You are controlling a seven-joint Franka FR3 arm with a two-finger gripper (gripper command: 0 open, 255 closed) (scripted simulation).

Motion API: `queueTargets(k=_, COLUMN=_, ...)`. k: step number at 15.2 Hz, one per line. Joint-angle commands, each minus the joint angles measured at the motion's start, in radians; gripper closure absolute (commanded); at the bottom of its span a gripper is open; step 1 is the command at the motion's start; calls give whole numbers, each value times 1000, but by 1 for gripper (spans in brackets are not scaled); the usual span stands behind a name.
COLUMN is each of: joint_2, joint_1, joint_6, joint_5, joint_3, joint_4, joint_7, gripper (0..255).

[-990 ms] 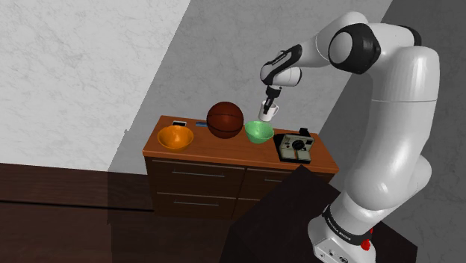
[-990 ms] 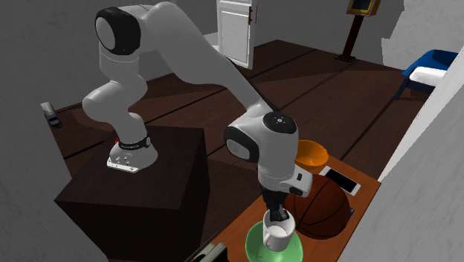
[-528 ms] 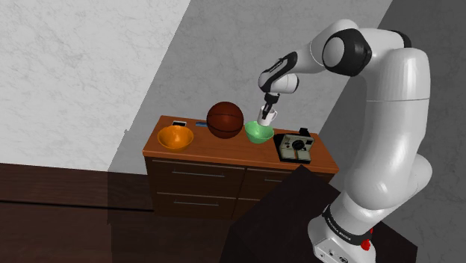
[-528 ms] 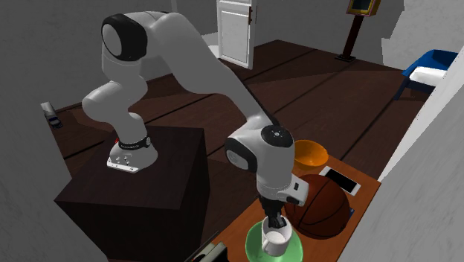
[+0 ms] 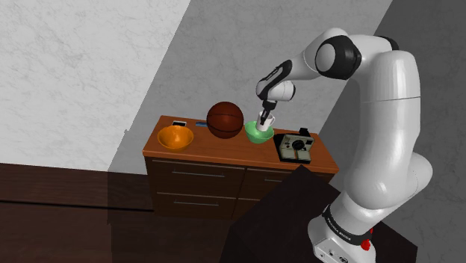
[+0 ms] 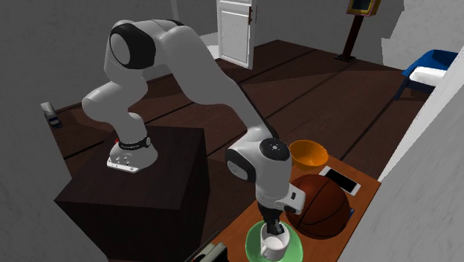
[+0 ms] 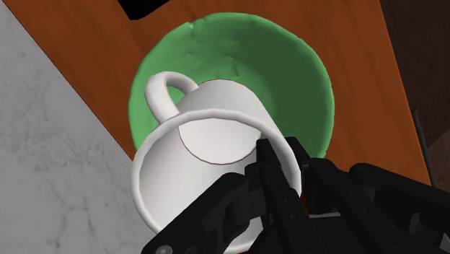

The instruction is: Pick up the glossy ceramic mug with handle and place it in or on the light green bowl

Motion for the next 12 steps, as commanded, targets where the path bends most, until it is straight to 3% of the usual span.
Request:
queueTargets(k=1, joint_2=5, joint_1=-1, joint_6=6, joint_5=2, joint_3=1, joint_4=1, joint_7=-1, gripper=255)
queueTargets(k=6, joint_2=5, joint_1=-1, joint_6=6, joint_5=2, joint_3=1, joint_4=1, joint_7=-1, gripper=255)
queueTargets(k=7, joint_2=5, joint_1=-1, joint_6=6, joint_5=2, joint_3=1, joint_4=1, joint_7=-1, gripper=0)
queueTargets(k=12, joint_2=5, joint_1=-1, joint_6=6, joint_5=2, joint_3=1, joint_4=1, joint_7=-1, gripper=0)
